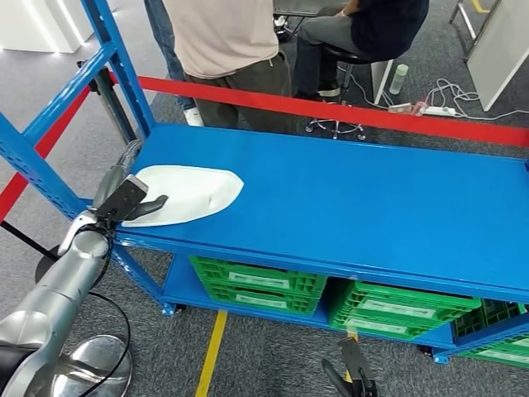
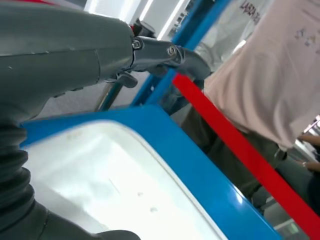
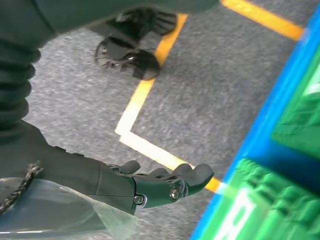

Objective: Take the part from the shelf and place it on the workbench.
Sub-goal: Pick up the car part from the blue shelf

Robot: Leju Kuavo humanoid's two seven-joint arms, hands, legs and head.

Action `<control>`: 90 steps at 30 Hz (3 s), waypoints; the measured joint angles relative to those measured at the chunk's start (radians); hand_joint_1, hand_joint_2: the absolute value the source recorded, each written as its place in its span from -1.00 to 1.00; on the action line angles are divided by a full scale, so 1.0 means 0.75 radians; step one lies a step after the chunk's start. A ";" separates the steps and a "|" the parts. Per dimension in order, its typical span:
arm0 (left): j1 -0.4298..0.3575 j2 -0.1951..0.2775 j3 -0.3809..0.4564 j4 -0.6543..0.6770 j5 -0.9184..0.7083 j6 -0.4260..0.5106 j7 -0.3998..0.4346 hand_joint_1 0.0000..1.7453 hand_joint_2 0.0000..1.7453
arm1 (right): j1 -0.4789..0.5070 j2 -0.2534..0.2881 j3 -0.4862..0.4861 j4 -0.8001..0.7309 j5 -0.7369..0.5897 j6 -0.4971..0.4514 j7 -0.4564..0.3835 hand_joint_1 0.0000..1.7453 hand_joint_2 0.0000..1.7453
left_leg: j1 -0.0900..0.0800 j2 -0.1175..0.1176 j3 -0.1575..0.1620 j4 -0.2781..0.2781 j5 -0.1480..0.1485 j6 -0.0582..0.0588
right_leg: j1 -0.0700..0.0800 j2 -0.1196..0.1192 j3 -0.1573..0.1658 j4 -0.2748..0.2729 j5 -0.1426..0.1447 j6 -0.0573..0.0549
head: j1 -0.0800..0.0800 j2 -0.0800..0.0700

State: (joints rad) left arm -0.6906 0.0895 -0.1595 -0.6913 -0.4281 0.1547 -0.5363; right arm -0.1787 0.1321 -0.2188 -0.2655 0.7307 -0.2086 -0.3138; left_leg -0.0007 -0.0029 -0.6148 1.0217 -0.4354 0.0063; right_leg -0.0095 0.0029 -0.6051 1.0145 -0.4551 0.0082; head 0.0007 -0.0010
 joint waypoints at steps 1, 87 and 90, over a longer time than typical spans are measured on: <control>0.000 0.000 -0.001 0.000 0.000 0.001 0.000 -1.00 1.00 | -0.002 0.000 0.000 0.000 -0.008 -0.001 0.011 -1.00 1.00 | 0.002 0.000 -0.006 0.015 -0.013 -0.007 | -0.002 -0.001 0.001 -0.002 0.002 -0.008 | -0.002 0.000; -0.062 0.051 -0.186 0.196 -0.190 -0.211 0.165 -1.00 1.00 | 0.004 0.002 0.006 -0.001 -0.052 -0.053 0.149 -1.00 1.00 | 0.001 -0.001 -0.007 -0.004 0.010 0.004 | -0.001 0.005 0.019 -0.014 -0.008 0.007 | -0.003 0.000; -0.062 0.061 -0.201 0.223 -0.195 -0.211 0.169 -1.00 1.00 | 0.010 0.002 0.012 -0.001 -0.050 -0.055 0.149 -1.00 1.00 | 0.001 -0.001 -0.007 -0.004 0.010 0.004 | -0.001 0.005 0.019 -0.014 -0.008 0.007 | -0.003 0.000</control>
State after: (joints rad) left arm -0.7371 0.1350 -0.3105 -0.5239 -0.5742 -0.0038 -0.4095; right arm -0.1713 0.1335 -0.2096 -0.2659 0.6929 -0.2499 -0.2025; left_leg -0.0002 -0.0040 -0.6203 1.0187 -0.4276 0.0092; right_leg -0.0102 0.0066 -0.5909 1.0044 -0.4611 0.0137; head -0.0019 -0.0011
